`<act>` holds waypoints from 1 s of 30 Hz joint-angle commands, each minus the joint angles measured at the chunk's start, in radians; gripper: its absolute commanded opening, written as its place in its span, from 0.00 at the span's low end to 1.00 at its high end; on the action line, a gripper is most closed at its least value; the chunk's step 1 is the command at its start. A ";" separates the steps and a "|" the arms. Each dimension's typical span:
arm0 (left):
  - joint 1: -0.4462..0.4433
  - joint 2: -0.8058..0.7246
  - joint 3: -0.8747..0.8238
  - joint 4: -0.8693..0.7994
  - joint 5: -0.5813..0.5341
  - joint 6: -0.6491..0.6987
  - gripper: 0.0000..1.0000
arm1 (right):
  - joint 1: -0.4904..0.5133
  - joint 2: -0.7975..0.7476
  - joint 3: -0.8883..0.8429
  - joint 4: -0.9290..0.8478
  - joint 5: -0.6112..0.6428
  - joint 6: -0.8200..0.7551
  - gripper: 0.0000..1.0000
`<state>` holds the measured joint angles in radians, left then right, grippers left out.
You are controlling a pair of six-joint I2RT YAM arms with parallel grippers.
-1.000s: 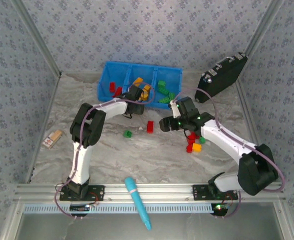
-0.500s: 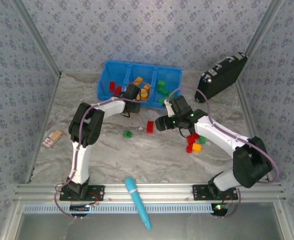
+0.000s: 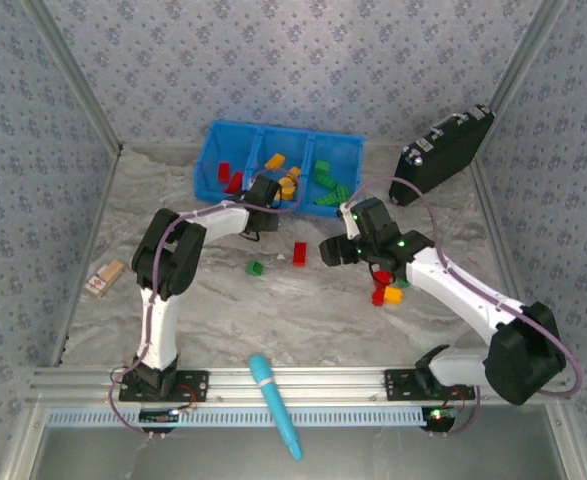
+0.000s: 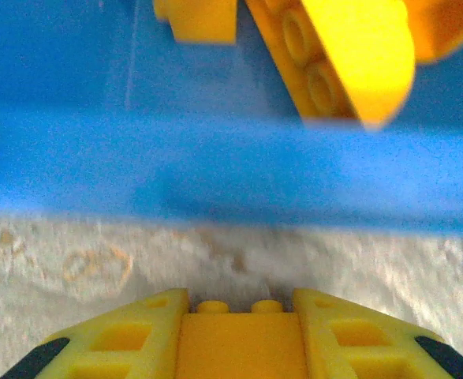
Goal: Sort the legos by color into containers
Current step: Pick up the lego from the center of the table, then place the lego in the container.
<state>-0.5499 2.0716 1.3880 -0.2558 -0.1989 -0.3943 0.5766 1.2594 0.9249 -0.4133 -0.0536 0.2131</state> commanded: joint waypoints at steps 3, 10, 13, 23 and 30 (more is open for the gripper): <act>-0.041 -0.132 0.004 -0.129 -0.017 0.014 0.31 | -0.007 -0.083 -0.063 -0.001 0.033 -0.003 0.82; -0.045 -0.111 0.224 -0.132 -0.010 0.081 0.31 | -0.009 -0.141 -0.097 -0.024 0.049 0.028 0.81; -0.042 -0.037 0.339 -0.140 0.002 0.108 0.31 | -0.015 -0.213 -0.118 -0.100 0.123 0.094 0.82; -0.005 0.226 0.648 -0.177 0.037 0.141 0.31 | -0.166 -0.490 -0.265 -0.413 0.189 0.568 0.83; 0.009 0.297 0.738 -0.194 0.048 0.177 0.31 | -0.281 -0.580 -0.426 -0.361 0.096 0.727 0.83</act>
<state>-0.5419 2.3306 2.0838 -0.4038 -0.1646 -0.2523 0.3161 0.7128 0.5392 -0.7700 0.0757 0.8253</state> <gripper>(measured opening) 0.334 0.831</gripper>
